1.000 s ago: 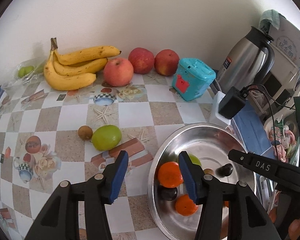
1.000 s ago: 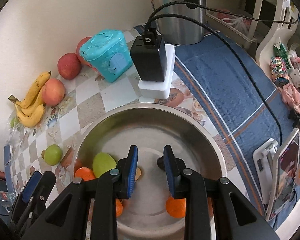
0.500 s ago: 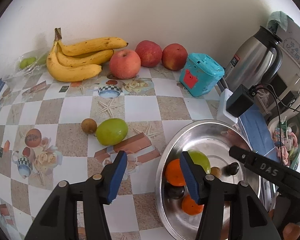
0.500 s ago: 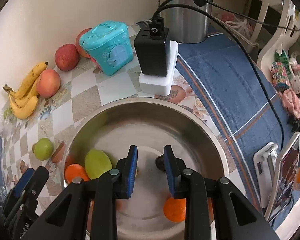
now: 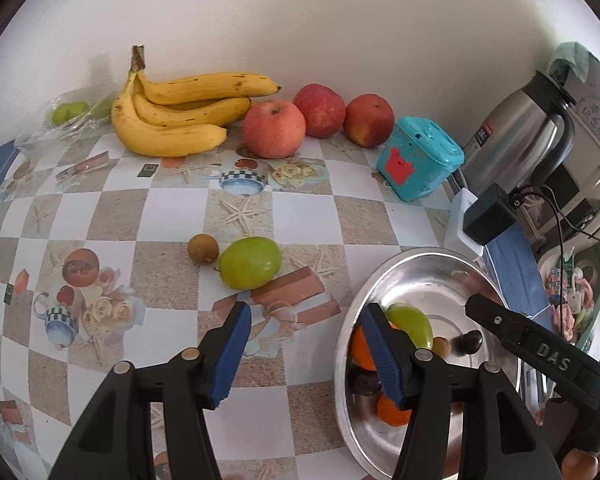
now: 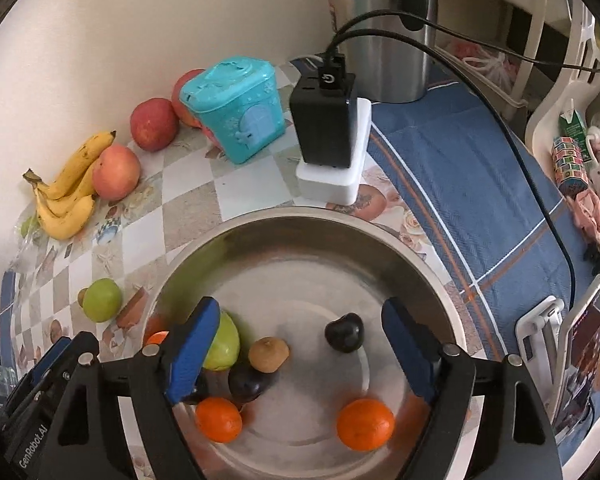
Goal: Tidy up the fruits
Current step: 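Move both grippers back toward the brown kiwi and green mango, then grasp the brown kiwi with the left gripper while the right gripper approaches the mango, then close the right gripper on the green mango while the left gripper holds the kiwi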
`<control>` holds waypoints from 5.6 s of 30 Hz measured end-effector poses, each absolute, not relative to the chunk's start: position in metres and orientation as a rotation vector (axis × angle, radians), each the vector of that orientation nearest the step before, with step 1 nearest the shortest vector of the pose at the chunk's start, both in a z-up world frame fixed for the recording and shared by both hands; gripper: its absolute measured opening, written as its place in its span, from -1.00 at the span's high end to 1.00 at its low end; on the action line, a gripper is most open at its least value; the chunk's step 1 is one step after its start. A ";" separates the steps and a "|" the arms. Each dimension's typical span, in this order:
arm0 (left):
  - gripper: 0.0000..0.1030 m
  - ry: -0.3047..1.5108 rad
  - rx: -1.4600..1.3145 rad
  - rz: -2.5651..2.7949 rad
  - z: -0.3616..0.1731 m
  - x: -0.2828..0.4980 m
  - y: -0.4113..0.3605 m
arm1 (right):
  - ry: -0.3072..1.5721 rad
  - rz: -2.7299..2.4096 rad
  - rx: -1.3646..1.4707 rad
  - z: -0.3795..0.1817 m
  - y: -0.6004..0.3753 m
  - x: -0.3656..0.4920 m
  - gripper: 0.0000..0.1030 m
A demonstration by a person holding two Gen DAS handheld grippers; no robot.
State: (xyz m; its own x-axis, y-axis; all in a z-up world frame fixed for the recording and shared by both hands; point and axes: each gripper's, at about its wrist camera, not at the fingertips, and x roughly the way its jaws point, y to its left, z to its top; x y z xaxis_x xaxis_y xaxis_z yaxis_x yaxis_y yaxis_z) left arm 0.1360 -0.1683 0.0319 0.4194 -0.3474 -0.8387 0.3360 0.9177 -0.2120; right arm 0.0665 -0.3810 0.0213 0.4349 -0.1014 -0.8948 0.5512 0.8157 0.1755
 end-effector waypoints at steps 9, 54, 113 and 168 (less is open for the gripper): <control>-0.29 1.054 -0.076 -0.369 0.038 0.148 -0.135 | 1.035 -0.340 0.511 0.023 -0.367 0.070 -0.91; -0.39 1.102 -0.097 -0.240 -0.002 0.232 -0.072 | 1.145 -0.025 0.152 -0.021 -0.200 0.176 -0.92; -0.01 1.145 -0.026 -0.449 -0.010 0.240 -0.116 | 1.150 -0.049 0.093 -0.031 -0.213 0.172 -0.92; 0.47 1.090 -0.213 -0.256 -0.026 0.216 -0.007 | 1.206 -0.075 0.032 -0.058 -0.185 0.194 -1.00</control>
